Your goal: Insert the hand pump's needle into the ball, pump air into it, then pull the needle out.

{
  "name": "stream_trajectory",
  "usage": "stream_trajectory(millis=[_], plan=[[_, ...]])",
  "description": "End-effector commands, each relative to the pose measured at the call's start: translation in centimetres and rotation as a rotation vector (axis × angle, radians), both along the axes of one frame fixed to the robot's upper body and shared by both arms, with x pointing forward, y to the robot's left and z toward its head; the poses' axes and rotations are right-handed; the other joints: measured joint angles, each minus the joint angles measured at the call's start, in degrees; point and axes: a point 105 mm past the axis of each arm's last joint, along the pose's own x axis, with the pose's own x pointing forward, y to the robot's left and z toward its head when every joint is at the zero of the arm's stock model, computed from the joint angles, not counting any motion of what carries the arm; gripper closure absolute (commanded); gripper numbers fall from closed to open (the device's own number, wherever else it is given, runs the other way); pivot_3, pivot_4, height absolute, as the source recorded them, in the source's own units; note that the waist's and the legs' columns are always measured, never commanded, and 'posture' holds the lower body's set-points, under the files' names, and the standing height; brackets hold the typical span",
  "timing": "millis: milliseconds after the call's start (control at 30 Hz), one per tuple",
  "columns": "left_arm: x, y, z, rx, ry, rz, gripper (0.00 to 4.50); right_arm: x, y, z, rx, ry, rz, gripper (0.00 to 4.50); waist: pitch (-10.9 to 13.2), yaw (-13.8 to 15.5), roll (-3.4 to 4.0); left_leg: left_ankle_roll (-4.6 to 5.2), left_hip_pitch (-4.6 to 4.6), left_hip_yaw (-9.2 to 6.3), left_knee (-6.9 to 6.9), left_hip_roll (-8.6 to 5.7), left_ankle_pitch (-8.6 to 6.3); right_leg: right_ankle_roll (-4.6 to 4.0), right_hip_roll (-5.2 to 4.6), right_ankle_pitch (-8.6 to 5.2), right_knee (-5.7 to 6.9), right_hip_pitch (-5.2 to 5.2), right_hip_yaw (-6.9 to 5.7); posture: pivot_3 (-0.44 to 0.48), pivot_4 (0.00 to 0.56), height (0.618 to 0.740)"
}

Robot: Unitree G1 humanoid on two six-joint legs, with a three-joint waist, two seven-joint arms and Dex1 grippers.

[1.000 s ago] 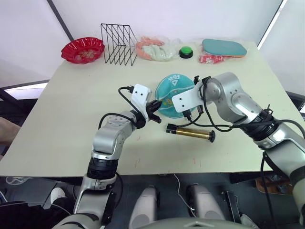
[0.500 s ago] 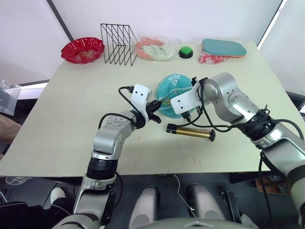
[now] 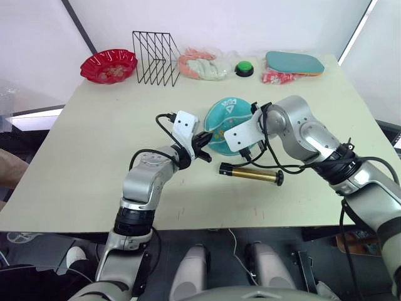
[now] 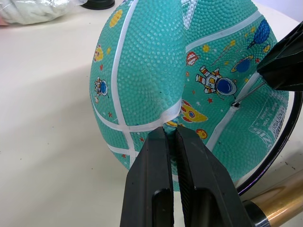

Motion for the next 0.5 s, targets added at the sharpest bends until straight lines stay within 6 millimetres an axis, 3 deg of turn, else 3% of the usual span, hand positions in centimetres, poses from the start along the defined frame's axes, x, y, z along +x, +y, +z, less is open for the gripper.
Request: stream_trajectory(millis=[33, 500], plan=[[-0.20, 0.00, -0.12, 0.012, -0.005, -0.018, 4.50, 0.32, -0.56, 1.55, 0.027, -0.043, -0.022, 4.14, 0.0, 0.0, 0.00, 0.00, 0.00, 0.00, 0.00, 0.00, 0.00, 0.00, 0.00, 0.00, 0.00, 0.00, 0.00, 0.000, 0.150, 0.740], [-0.13, -0.14, -0.18, 0.021, -0.010, -0.031, 4.50, 0.28, -0.65, 0.62, 0.009, -0.026, -0.029, 4.14, 0.0, 0.0, 0.00, 0.00, 0.00, 0.00, -0.01, 0.00, 0.00, 0.00, 0.00, 0.00, -0.01, 0.00, 0.00, 0.000, 0.150, 0.740]])
